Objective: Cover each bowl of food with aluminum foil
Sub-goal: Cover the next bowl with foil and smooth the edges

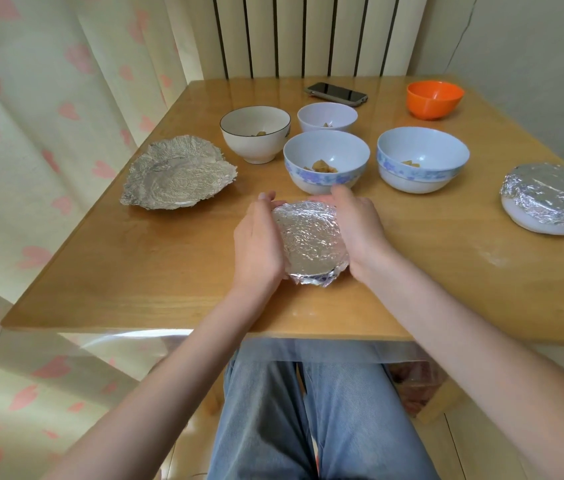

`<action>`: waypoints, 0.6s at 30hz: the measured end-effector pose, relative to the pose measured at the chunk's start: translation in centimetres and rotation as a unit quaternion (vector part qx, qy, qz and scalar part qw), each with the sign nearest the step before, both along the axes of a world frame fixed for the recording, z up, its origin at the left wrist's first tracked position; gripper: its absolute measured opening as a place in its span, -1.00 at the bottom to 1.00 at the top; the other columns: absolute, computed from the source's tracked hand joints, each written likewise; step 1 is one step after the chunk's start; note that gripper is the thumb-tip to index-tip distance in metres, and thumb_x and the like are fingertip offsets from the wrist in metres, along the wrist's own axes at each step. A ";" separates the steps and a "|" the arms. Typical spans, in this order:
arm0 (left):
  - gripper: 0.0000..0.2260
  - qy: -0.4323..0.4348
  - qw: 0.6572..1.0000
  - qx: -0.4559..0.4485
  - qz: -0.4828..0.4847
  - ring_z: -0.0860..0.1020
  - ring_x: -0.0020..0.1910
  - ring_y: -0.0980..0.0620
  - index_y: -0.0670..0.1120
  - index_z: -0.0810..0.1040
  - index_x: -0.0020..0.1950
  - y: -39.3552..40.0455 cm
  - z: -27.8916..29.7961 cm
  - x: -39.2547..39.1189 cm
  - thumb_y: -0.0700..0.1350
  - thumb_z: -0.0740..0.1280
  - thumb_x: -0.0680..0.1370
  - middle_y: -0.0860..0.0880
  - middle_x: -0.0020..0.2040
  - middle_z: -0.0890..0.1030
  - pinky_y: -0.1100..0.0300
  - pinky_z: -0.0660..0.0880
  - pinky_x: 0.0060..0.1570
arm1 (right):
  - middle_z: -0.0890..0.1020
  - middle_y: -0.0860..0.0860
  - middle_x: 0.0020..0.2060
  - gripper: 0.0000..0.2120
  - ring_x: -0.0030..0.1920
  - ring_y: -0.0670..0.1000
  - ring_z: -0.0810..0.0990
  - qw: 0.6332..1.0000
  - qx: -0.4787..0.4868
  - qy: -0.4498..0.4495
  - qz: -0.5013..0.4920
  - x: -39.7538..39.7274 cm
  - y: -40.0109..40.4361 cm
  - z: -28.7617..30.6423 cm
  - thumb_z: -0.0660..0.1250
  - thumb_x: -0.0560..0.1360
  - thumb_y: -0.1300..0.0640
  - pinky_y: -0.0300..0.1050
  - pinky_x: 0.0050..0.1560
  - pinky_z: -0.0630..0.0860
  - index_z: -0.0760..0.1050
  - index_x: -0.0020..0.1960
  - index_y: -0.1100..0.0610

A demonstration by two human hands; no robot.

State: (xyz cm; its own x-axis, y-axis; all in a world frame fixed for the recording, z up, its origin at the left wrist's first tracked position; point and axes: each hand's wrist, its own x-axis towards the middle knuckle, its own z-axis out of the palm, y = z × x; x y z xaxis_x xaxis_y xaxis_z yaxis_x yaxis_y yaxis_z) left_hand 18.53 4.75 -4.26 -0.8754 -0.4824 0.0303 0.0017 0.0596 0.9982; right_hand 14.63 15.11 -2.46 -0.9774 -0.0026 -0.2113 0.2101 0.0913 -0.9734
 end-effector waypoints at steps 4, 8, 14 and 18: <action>-0.35 -0.016 1.000 0.017 -0.002 0.39 0.42 0.00 -0.11 0.44 0.42 0.9 -0.7 0.9 0.21 -0.03 0.47 -0.05 0.42 0.46 -0.02 0.24 0.46 | 0.64 0.09 0.11 -0.45 0.11 0.05 0.60 0.988 0.050 -0.001 0.144 -1.5 1.5 1.0 0.01 0.58 -0.25 -0.03 0.20 0.49 0.68 -0.16 0.01; -0.28 0.024 1.000 0.018 0.006 0.30 0.47 0.15 -0.05 0.29 0.53 -2.0 -0.9 0.2 0.27 -0.01 0.44 0.06 0.49 0.36 0.04 0.16 0.51 | 0.67 -0.02 -0.05 -0.62 0.09 0.02 0.61 0.999 0.010 0.043 -0.020 -0.1 2.5 0.7 0.11 0.54 -0.16 0.05 0.27 0.44 0.60 -0.10 0.04; -0.51 0.007 0.981 -0.075 -0.177 0.50 0.29 0.18 0.21 0.53 0.17 -2.3 0.2 -1.9 0.36 0.03 0.41 0.13 0.22 0.59 0.04 0.32 0.41 | 0.42 -0.03 0.37 -0.61 0.34 -0.07 0.39 0.986 -0.112 0.041 -0.112 4.3 -0.1 -0.3 0.08 0.63 0.15 -0.13 0.37 0.31 0.30 0.45 0.14; -0.60 0.000 0.982 -0.098 -0.163 0.56 0.12 0.30 0.09 0.61 0.11 -1.7 0.3 -1.7 0.17 0.02 0.59 0.15 0.02 0.67 0.25 0.37 0.23 | 0.52 -0.03 0.24 -0.65 0.14 -0.11 0.48 0.978 -0.113 0.038 -0.172 3.7 -1.0 -0.3 0.06 0.64 0.13 -0.27 0.15 0.35 0.37 0.38 0.16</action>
